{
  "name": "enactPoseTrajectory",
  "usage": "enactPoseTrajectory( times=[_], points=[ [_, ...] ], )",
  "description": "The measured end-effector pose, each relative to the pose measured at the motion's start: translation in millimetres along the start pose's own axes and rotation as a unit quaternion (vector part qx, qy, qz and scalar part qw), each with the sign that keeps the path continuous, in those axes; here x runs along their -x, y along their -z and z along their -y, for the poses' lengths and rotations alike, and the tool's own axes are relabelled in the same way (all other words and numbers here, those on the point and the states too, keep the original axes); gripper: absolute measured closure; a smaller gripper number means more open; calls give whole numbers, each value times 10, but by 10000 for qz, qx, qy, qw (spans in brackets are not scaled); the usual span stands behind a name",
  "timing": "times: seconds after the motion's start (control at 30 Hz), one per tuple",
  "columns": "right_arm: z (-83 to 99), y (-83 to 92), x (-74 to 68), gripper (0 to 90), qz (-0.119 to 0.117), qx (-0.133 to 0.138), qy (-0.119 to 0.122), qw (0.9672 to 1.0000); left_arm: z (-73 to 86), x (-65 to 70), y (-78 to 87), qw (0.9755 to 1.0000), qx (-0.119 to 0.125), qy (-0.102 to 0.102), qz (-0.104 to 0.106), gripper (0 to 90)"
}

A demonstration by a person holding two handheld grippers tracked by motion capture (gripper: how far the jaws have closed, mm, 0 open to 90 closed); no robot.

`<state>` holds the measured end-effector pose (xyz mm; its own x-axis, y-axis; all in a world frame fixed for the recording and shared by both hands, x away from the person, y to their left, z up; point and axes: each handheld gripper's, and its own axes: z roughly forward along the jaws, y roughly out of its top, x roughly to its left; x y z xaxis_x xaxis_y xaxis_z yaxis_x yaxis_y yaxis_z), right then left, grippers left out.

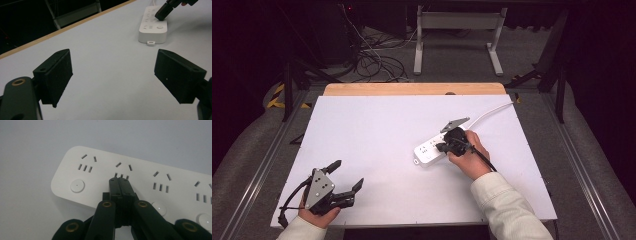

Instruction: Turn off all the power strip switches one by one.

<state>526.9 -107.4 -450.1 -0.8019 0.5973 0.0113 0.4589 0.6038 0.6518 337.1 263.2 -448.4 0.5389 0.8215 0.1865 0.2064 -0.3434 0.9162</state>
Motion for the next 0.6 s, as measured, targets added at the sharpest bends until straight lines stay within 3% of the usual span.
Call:
enactPoseTrajectory(
  times=[0.43, 0.6],
  points=[
    [-19, 32, -23, 900, 66, 10, -55, 10000, -6, -3, 10, 10000, 3, -47, -18, 157],
    [-74, 159, -79, 900, 73, 462, -36, 9989, -4, -4, 11, 10000, 24, -2, -2, 157]
  ],
)
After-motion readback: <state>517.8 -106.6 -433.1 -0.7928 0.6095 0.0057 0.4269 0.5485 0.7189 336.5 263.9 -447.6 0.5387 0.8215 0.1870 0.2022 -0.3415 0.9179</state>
